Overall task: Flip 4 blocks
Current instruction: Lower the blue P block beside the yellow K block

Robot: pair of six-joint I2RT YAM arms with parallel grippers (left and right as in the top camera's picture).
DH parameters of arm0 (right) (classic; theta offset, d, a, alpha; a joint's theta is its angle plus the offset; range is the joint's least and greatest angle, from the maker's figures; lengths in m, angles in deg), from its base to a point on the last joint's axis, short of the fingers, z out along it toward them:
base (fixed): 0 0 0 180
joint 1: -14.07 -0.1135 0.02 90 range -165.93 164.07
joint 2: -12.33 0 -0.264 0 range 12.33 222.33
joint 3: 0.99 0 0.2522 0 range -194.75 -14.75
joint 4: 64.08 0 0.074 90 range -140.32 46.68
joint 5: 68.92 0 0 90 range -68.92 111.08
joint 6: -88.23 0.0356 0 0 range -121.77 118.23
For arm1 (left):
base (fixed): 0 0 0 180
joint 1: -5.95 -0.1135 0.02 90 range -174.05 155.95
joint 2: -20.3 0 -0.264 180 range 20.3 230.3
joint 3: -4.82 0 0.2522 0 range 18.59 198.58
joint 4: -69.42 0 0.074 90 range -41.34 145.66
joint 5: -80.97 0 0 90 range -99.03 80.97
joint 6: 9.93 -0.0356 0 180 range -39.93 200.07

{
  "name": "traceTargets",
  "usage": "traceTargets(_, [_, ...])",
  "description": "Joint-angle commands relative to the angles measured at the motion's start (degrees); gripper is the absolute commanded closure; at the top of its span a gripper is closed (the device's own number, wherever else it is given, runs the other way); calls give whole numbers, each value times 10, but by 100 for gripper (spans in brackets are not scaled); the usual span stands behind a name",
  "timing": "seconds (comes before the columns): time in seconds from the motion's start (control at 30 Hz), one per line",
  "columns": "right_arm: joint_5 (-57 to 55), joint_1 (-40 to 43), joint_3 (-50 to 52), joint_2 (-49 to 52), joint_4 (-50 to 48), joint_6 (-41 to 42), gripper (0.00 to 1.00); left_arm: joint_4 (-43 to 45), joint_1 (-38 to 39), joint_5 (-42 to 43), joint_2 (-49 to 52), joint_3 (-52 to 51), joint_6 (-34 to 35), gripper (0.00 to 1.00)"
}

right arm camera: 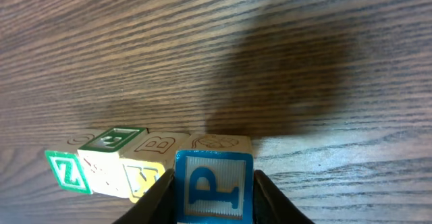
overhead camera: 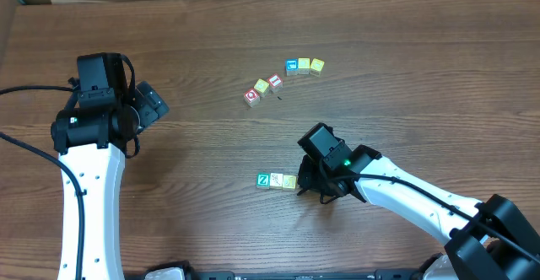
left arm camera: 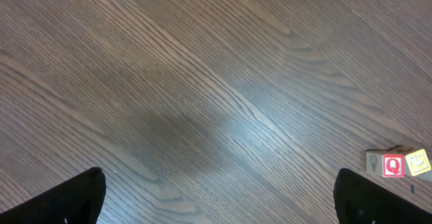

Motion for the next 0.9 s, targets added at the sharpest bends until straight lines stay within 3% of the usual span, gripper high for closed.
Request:
traceTargets(0.0, [1,-3,3,3,-1,2,65,0,-2,-7,5,7,3,0])
traceTargets(0.4, [5,-3,3,3,-2,2,53,0,-2,-7,5,7,3,0])
traceTargets(0.87, [22,43,-28,-23,47,-37,58,0,-2,-7,5,7,3,0])
